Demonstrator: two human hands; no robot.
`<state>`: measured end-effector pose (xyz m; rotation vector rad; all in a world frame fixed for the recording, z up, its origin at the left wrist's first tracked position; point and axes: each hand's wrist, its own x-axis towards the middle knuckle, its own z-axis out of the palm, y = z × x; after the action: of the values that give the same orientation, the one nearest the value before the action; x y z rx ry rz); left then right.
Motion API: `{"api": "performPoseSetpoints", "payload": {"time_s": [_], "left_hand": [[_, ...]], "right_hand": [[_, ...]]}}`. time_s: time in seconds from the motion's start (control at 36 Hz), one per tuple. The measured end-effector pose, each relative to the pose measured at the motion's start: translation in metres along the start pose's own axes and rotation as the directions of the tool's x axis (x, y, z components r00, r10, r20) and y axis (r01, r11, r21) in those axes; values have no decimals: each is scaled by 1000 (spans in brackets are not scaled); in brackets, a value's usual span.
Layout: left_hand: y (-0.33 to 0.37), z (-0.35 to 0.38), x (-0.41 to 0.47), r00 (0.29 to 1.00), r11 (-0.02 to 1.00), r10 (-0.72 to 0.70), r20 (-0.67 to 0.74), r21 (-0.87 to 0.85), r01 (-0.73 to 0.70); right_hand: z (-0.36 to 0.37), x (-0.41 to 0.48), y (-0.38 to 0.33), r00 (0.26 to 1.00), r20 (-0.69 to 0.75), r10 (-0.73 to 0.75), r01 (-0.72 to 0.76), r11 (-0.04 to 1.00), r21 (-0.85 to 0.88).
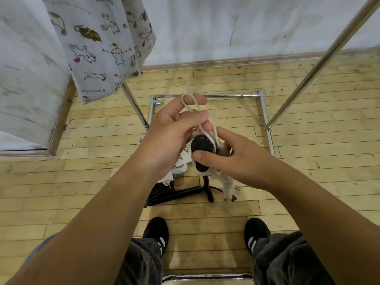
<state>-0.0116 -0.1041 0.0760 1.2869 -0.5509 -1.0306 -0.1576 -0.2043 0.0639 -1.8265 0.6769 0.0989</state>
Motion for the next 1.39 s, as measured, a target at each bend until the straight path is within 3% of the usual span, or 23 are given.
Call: {"api": "performPoseSetpoints", "payload": {"time_s": [0.11,0.19,0.31,0.42,0.58,0.78,0.86,0.97,1.22,1.31,1.39], "left_hand": [[1,1,-1,1000,994,17,-2,104,-16],[4,2,-2,1000,961,19,-22,275,-12],[8,-1,-1,999,807,-20,34,590,-4],[3,-2,-3,985,593,-147,95,805,11],[-5,-1,-2,951,382,-293,95,924,25],[-9,-9,-4,880,240,-475,17,964,111],[-8,-11,-6,864,275,-502,28,953,129],[2,-9,-6,870,437,-487,73,884,170],[14,3,-18,982,787,-184,41,605,123],[16,5,-23,996,842,-85,22,536,60],[15,4,-25,998,832,-66,11,553,49]], "right_hand": [[-1,1,1,998,-6,59,-59,998,-35],[-2,-1,-1,998,-9,65,-65,995,-79],[-2,-3,-1,998,-32,53,-58,983,-175],[2,0,4,997,-38,65,-74,952,-297],[9,4,4,988,37,151,-128,927,-352],[13,-2,-4,946,197,258,-166,906,-390],[13,-2,-2,938,248,242,-141,921,-363],[11,0,1,944,248,220,-140,943,-303],[8,4,-3,963,244,114,-105,993,-50],[7,6,-7,966,244,89,-92,996,0],[10,7,-7,966,237,107,-111,994,2]]}}
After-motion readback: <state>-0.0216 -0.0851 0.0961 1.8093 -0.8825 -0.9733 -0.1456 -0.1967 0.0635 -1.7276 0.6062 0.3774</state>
